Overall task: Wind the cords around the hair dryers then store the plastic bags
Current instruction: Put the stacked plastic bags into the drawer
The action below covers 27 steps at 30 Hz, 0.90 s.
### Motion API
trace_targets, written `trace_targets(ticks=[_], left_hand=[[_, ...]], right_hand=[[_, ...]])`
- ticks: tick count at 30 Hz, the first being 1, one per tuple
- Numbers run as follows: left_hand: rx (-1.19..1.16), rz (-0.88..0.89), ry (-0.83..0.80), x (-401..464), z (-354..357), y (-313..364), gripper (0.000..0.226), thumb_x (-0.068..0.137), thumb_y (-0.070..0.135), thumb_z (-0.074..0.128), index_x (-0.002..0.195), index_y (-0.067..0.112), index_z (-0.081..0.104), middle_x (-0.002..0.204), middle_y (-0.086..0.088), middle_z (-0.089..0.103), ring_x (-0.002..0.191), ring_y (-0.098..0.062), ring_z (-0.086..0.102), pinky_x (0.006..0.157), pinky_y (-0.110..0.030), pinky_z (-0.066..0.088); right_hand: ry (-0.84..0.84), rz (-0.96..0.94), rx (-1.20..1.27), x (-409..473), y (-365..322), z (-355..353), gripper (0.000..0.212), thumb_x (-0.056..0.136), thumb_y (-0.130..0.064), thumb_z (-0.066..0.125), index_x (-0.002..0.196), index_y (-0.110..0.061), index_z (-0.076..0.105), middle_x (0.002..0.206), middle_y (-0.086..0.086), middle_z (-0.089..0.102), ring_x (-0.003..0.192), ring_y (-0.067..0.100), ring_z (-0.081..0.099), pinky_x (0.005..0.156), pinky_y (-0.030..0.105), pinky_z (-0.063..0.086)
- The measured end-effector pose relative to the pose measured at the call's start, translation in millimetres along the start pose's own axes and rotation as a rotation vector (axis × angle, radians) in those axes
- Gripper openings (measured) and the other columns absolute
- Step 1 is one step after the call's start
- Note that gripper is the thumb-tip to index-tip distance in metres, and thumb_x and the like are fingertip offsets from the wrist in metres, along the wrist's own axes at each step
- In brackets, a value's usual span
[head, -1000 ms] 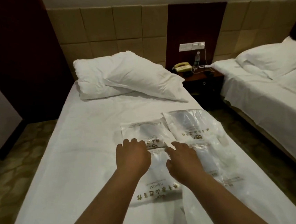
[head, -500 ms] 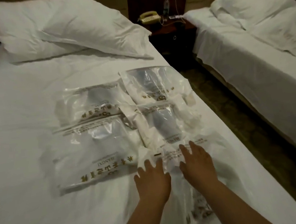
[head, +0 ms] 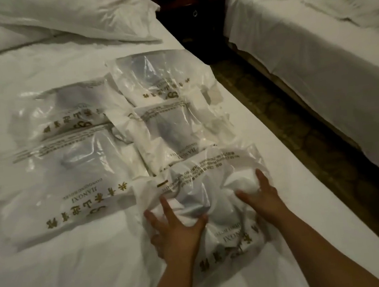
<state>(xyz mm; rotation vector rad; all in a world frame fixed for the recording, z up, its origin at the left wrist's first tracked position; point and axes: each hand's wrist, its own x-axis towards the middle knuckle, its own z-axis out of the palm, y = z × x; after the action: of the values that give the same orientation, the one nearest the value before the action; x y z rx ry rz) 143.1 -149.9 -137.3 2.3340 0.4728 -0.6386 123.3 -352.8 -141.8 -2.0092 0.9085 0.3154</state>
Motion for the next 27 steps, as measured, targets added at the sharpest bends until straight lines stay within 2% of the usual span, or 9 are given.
trace_targets(ticks=[5, 8, 11, 14, 16, 18, 21, 24, 27], left_hand=[[-0.233, -0.009, 0.151, 2, -4, -18, 0.126, 0.062, 0.051, 0.081, 0.150, 0.027, -0.006, 0.154, -0.013, 0.003, 0.141, -0.030, 0.012, 0.110, -0.048, 0.030], [-0.388, -0.155, 0.147, 2, -12, -29, 0.130, 0.060, 0.046, 0.084, 0.151, 0.024, -0.006, 0.151, -0.018, 0.012, 0.136, -0.036, 0.024, 0.107, -0.048, 0.034], [-0.469, -0.171, 0.007, 1, -24, -37, 0.118, 0.069, 0.041, 0.080, 0.151, 0.028, -0.003, 0.149, -0.026, 0.019, 0.132, -0.043, 0.031, 0.107, -0.048, 0.032], [-0.572, -0.038, -0.119, 2, -42, -46, 0.109, 0.074, 0.035, 0.079, 0.150, 0.034, 0.001, 0.150, -0.018, 0.026, 0.131, -0.038, 0.037, 0.103, -0.041, 0.034], [-0.648, 0.041, -0.162, -1, -59, -50, 0.101, 0.079, 0.016, 0.075, 0.150, 0.029, 0.004, 0.153, -0.012, 0.024, 0.132, -0.032, 0.036, 0.096, -0.033, 0.034], [-0.680, 0.112, -0.194, -9, -74, -51, 0.096, 0.081, 0.007, 0.069, 0.149, 0.031, 0.006, 0.155, -0.007, 0.021, 0.133, -0.028, 0.034, 0.094, -0.031, 0.034], [-0.755, 0.181, -0.246, -27, -110, -49, 0.087, 0.085, 0.014, 0.067, 0.141, 0.049, 0.010, 0.147, 0.003, 0.029, 0.121, -0.020, 0.041, 0.084, -0.030, 0.042], [-0.829, 0.224, -0.273, -48, -155, -40, 0.072, 0.090, 0.021, 0.062, 0.132, 0.057, 0.015, 0.136, 0.010, 0.034, 0.115, -0.017, 0.046, 0.075, -0.023, 0.045], [-0.889, 0.293, -0.229, -73, -211, -39, 0.062, 0.090, 0.016, 0.060, 0.117, 0.061, 0.027, 0.122, 0.018, 0.044, 0.101, -0.010, 0.054, 0.067, -0.021, 0.047]], right_hand=[[-0.083, -0.086, 0.302, -27, -9, 32, 0.100, 0.072, -0.030, 0.080, 0.148, -0.025, 0.016, 0.151, 0.006, 0.028, 0.130, 0.025, 0.041, 0.096, 0.031, 0.040], [-0.103, -0.094, 0.311, -41, -16, 58, 0.100, 0.071, -0.034, 0.079, 0.147, -0.026, 0.015, 0.150, 0.006, 0.030, 0.131, 0.024, 0.040, 0.102, 0.034, 0.038], [-0.144, -0.092, 0.283, -57, -20, 81, 0.098, 0.074, -0.038, 0.077, 0.147, -0.029, 0.012, 0.148, 0.005, 0.031, 0.131, 0.025, 0.038, 0.103, 0.033, 0.036], [-0.180, -0.095, 0.406, -74, -24, 93, 0.092, 0.078, -0.026, 0.075, 0.146, -0.034, 0.014, 0.146, 0.001, 0.033, 0.123, 0.020, 0.041, 0.096, 0.029, 0.037], [-0.220, -0.079, 0.536, -86, -30, 98, 0.094, 0.076, -0.021, 0.077, 0.145, -0.038, 0.015, 0.147, 0.000, 0.033, 0.121, 0.019, 0.042, 0.098, 0.035, 0.040], [-0.249, -0.057, 0.643, -100, -39, 100, 0.099, 0.070, -0.024, 0.080, 0.145, -0.040, 0.017, 0.147, -0.001, 0.033, 0.120, 0.020, 0.043, 0.094, 0.040, 0.045], [-0.251, -0.089, 0.689, -125, -70, 95, 0.087, 0.082, -0.015, 0.071, 0.146, -0.036, 0.017, 0.139, -0.002, 0.037, 0.114, 0.019, 0.045, 0.075, 0.028, 0.046], [-0.278, -0.171, 0.669, -150, -114, 83, 0.081, 0.084, -0.014, 0.066, 0.146, -0.037, 0.018, 0.136, -0.002, 0.041, 0.112, 0.020, 0.049, 0.076, 0.029, 0.046], [-0.326, -0.291, 0.613, -186, -163, 77, 0.073, 0.086, -0.019, 0.064, 0.139, -0.045, 0.021, 0.122, -0.009, 0.047, 0.100, 0.010, 0.053, 0.072, 0.028, 0.047]])
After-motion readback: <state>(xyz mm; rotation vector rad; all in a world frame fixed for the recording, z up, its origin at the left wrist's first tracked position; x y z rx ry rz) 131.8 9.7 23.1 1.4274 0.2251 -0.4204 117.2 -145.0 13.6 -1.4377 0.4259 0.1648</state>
